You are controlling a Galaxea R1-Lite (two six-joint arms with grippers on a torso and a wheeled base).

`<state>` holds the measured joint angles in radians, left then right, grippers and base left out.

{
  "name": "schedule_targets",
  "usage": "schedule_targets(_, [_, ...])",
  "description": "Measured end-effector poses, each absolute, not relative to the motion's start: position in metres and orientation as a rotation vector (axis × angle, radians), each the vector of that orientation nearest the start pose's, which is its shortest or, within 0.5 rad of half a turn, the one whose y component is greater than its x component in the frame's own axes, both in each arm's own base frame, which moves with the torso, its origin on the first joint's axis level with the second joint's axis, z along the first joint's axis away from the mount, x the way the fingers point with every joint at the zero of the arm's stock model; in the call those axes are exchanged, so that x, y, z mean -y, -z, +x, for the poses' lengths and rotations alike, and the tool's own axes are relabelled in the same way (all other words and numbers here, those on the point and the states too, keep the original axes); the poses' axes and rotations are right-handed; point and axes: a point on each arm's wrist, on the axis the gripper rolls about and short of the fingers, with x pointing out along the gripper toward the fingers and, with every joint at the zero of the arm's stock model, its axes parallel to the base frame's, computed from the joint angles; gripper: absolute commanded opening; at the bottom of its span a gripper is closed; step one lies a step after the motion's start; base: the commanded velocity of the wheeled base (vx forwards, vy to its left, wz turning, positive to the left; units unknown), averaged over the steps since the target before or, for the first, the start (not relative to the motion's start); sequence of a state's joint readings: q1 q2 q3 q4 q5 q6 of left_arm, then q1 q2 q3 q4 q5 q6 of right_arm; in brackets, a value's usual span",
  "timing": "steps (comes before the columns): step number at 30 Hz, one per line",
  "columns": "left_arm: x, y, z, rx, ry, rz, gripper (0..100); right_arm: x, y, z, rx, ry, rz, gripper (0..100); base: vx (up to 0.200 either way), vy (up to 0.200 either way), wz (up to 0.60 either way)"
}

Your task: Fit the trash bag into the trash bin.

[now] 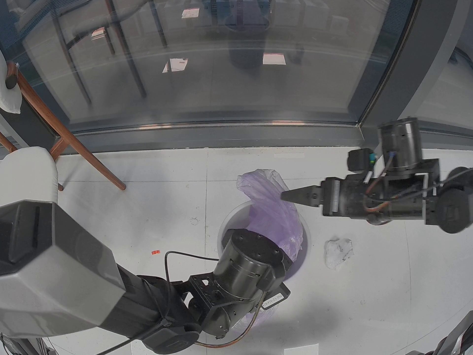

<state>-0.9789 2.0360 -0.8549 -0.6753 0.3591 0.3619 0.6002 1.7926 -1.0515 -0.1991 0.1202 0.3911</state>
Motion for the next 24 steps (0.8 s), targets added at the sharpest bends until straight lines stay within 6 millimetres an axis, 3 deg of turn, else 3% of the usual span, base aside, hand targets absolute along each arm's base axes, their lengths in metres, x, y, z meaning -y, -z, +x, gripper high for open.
schedule_targets(5, [0.297,-0.083,0.203,-0.292,0.677,0.698,0,-0.211,-0.156,0.297,-0.646,-0.57,0.13,100,0.0,0.0,0.0])
schedule_targets(10, [0.296,-0.08,0.202,-0.301,0.677,0.71,0,-0.213,-0.143,0.309,-0.646,-0.537,0.117,100,0.0,0.0,0.0])
schedule_targets(11, [0.296,-0.079,0.201,-0.302,0.676,0.712,0,-0.212,-0.141,0.311,-0.65,-0.529,0.116,0,0.0,0.0,0.0])
schedule_targets(17, [0.294,-0.077,0.201,-0.311,0.673,0.714,0,-0.209,-0.136,0.317,-0.657,-0.512,0.121,0,0.0,0.0,0.0])
schedule_targets(24, [0.292,-0.078,0.206,-0.31,0.655,0.692,0,-0.205,-0.144,0.319,-0.625,-0.511,0.143,0,0.0,0.0,0.0])
